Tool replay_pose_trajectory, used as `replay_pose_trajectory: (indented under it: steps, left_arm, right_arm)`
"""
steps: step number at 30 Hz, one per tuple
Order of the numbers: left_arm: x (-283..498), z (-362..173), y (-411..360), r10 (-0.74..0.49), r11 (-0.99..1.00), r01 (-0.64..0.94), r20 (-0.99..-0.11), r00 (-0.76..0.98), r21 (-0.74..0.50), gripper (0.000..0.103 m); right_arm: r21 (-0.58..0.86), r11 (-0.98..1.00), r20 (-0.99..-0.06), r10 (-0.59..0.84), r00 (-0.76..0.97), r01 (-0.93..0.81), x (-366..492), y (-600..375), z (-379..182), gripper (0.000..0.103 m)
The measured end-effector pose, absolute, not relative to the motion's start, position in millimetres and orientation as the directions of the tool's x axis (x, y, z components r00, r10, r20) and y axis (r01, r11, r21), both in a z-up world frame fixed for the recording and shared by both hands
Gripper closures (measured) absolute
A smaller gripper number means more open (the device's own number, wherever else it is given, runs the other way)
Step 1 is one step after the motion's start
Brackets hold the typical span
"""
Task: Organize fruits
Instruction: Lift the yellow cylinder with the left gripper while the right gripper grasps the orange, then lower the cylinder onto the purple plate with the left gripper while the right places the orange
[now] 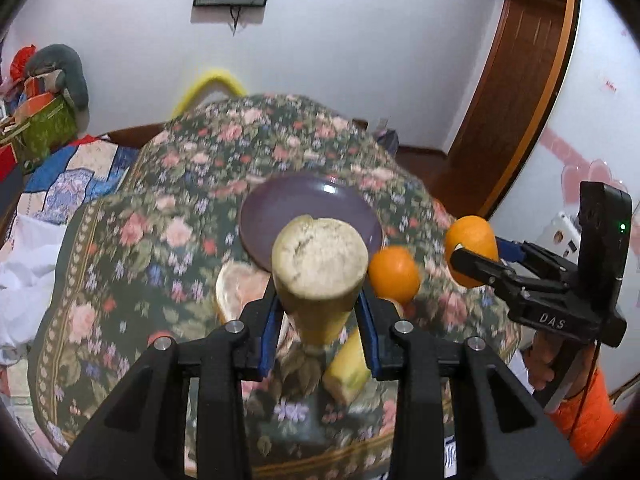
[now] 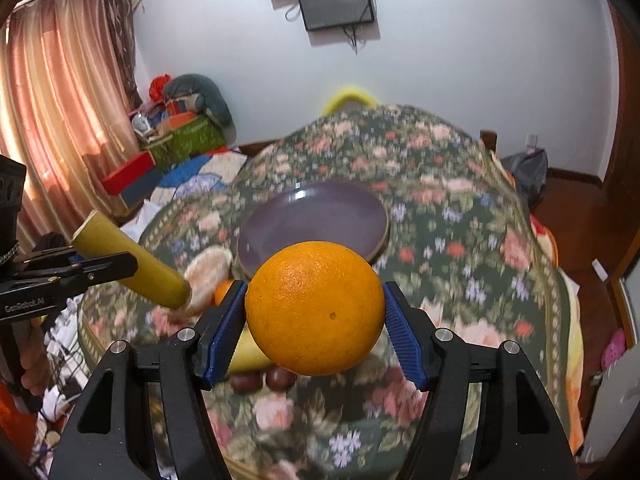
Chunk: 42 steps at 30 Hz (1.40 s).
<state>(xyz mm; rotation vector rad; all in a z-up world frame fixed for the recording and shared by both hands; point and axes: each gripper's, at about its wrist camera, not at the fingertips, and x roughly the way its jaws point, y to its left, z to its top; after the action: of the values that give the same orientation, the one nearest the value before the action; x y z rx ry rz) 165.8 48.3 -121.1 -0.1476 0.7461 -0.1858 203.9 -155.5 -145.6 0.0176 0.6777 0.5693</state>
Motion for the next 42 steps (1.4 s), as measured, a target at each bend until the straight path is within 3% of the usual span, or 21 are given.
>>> replay_pose_trajectory:
  steps: [7, 18, 42]
  left_arm:
    - [187.2, -115.5, 45.1, -0.237, 0.968, 0.122, -0.628, 0.741, -0.221, 0.069]
    - [226.7, -136.1, 44.3, -0.239, 0.967, 0.116, -0.657, 0.715, -0.226, 0.069]
    - [307.9, -184.7, 43.5, -0.253, 0.963, 0.08, -0.749, 0.613, -0.259, 0.069]
  right_arm:
    - [0.179, 0.848, -0.555, 0.506, 0.66, -0.499, 220.2, -149.0, -134.3, 0.039]
    - [0.17, 0.852, -0.552, 0.499, 0.668, -0.496, 255.9, -138.8, -140.9, 0.039]
    - [0.123, 0.855, -0.66, 0.45, 0.601, -0.504, 327.3, -110.8, -181.8, 0.039]
